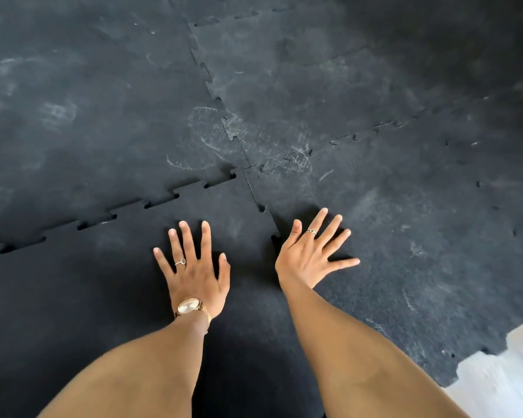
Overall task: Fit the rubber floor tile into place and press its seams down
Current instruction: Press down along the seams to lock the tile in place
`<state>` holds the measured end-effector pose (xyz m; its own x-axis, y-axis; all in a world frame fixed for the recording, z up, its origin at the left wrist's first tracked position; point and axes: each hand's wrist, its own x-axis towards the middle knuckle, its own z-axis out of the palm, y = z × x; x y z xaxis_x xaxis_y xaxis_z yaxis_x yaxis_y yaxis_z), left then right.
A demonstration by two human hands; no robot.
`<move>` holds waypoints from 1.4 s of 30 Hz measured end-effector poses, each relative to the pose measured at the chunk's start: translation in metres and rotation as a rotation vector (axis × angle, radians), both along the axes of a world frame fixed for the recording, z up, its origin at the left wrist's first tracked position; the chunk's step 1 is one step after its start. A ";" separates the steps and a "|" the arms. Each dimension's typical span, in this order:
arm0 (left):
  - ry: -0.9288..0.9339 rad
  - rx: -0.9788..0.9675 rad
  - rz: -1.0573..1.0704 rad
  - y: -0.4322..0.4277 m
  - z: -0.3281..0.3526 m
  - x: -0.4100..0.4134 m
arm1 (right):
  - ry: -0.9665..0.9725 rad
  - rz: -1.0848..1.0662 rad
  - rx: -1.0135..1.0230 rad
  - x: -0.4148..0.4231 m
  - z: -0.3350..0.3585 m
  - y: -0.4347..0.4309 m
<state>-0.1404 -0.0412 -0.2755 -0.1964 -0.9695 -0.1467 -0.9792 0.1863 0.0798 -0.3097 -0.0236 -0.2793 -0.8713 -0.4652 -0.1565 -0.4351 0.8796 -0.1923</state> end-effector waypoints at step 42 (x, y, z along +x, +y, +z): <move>0.016 -0.091 -0.030 0.000 -0.010 0.005 | 0.035 1.087 -0.195 0.015 0.006 -0.213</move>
